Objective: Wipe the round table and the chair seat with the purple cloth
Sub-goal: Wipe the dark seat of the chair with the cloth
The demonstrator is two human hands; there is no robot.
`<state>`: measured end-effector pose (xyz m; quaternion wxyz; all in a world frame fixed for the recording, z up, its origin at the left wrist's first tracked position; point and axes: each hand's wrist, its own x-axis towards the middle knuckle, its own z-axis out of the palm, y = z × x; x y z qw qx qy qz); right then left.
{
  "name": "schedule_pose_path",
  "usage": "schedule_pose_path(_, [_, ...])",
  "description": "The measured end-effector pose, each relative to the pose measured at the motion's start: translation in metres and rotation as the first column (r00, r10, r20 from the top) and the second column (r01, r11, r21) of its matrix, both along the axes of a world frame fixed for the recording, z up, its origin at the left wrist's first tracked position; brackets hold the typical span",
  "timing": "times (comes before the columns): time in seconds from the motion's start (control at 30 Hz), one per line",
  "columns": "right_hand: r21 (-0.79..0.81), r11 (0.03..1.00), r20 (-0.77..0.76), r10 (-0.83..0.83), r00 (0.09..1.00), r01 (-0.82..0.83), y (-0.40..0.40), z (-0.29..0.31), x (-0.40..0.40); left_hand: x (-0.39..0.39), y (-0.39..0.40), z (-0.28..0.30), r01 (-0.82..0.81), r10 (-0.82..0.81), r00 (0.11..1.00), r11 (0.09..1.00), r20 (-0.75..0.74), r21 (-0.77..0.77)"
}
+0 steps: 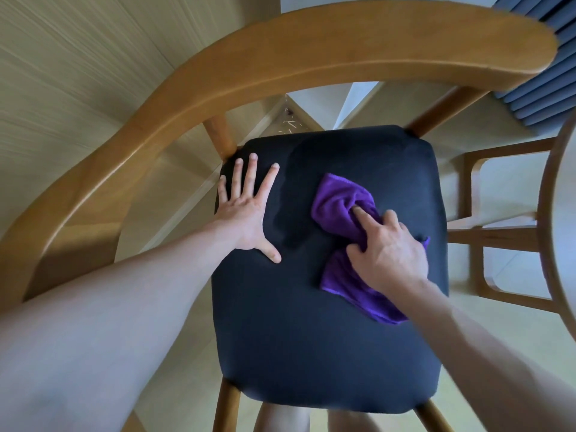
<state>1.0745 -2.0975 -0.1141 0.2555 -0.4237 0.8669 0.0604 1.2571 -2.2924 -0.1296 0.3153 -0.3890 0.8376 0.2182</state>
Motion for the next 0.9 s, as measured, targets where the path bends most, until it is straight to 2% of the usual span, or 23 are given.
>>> schedule_pose_path(0.07, [0.015,0.996,0.016,-0.087,0.996,0.087,-0.003,-0.001,0.027,-0.002,0.0,0.003,0.002,-0.002,1.0,1.0,0.016,0.002])
schedule_pose_path(0.13, [0.02,0.996,0.1,-0.088,0.991,0.087,-0.005,0.002,0.059,-0.004,0.001,0.007,0.002,-0.002,0.999,1.0,0.045,-0.001])
schedule_pose_path(0.2, [0.02,0.998,0.22,0.061,0.974,-0.067,0.004,0.005,0.08,-0.007,0.003,0.012,0.002,-0.002,0.998,1.0,0.06,0.003])
schedule_pose_path(0.27, [0.015,0.962,0.266,0.261,0.928,-0.274,0.015,0.006,0.079,-0.009,0.006,0.017,0.002,-0.002,0.998,1.0,0.064,0.0])
schedule_pose_path(0.33, [-0.014,0.926,0.224,0.37,0.902,-0.377,0.019,0.004,0.054,-0.011,0.013,0.021,-0.01,0.012,0.998,0.999,0.055,-0.04])
schedule_pose_path(0.37, [-0.027,0.93,0.181,0.365,0.913,-0.366,0.018,0.001,0.038,-0.011,0.018,0.023,-0.011,0.013,0.999,0.998,0.05,-0.058])
schedule_pose_path(0.4, [-0.026,0.953,0.14,0.303,0.943,-0.302,0.019,-0.001,0.021,-0.009,0.024,0.023,-0.008,0.011,0.999,0.997,0.043,-0.071])
schedule_pose_path(0.47, [-0.018,0.999,0.079,0.036,0.996,-0.035,0.022,-0.001,-0.01,0.0,0.038,0.021,-0.012,0.013,1.0,0.997,0.019,-0.074])
schedule_pose_path(0.53, [-0.007,0.976,0.063,-0.217,0.974,0.218,0.025,-0.001,-0.02,0.01,0.052,0.023,-0.024,0.024,0.999,1.0,0.029,-0.008])
schedule_pose_path(0.57, [0.01,0.97,0.061,-0.244,0.968,0.244,0.024,0.001,-0.015,0.012,0.057,0.026,-0.031,0.029,0.998,0.999,0.054,0.03])
schedule_pose_path(0.63, [0.033,0.988,0.083,-0.155,0.984,0.153,0.02,0.005,0.009,0.008,0.066,0.029,-0.05,0.041,0.992,0.996,0.117,0.076])
schedule_pose_path(0.7, [0.048,0.998,0.164,0.035,0.986,-0.043,0.02,0.008,0.042,-0.003,0.074,0.027,-0.08,0.068,0.984,0.994,0.163,0.069])
schedule_pose_path(0.8, [0.044,0.914,0.263,0.378,0.888,-0.402,0.031,0.009,0.08,-0.011,0.078,0.02,-0.12,0.113,0.975,0.992,0.191,0.023])
schedule_pose_path(0.9, [-0.002,0.859,0.232,0.499,0.835,-0.513,0.029,0.005,0.057,-0.009,0.076,0.019,-0.154,0.146,0.973,0.987,0.177,0.035])
